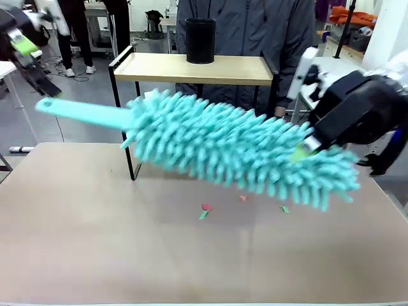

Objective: Clean the shelf.
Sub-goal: Hand the Duster back to the human.

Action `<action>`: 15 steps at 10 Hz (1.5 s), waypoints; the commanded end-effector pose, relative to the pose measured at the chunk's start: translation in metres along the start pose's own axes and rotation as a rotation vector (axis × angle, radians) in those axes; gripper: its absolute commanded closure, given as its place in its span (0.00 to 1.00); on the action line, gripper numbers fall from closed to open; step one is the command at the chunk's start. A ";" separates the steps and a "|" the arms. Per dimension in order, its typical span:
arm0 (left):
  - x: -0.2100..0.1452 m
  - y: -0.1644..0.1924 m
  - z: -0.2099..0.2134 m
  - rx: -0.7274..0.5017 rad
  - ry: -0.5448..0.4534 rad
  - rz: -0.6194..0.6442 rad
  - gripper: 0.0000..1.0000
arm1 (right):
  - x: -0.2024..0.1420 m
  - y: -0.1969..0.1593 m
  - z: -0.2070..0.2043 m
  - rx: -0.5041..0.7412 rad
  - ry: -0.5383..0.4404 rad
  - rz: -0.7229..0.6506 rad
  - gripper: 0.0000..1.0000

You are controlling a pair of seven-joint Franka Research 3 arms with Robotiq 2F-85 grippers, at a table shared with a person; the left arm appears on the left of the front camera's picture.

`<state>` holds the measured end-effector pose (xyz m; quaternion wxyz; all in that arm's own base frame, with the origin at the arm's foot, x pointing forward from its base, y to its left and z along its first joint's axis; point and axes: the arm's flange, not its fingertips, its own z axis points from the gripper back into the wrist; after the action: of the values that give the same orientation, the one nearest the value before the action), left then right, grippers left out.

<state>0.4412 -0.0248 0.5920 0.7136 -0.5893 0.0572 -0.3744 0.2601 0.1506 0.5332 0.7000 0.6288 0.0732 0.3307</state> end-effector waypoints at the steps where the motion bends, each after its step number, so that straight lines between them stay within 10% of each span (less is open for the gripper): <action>1: -0.070 -0.017 -0.019 0.083 -0.425 -0.114 0.00 | -0.007 0.023 0.055 0.050 -0.129 0.054 1.00; 5: -0.106 0.037 0.008 0.176 -0.890 0.058 0.00 | -0.056 0.051 0.177 0.046 -0.659 0.186 1.00; 7: -0.119 0.059 0.022 0.066 -0.892 0.180 0.00 | -0.091 0.028 0.225 0.014 -0.910 0.107 0.86; 15: -0.119 0.056 0.029 0.145 -0.873 0.112 0.00 | -0.174 -0.116 0.277 0.031 -1.083 -0.416 0.86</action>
<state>0.3958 0.0716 0.5083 0.7370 -0.6309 -0.2374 -0.0486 0.3139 -0.1695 0.4233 0.6839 0.6894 -0.1769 -0.1607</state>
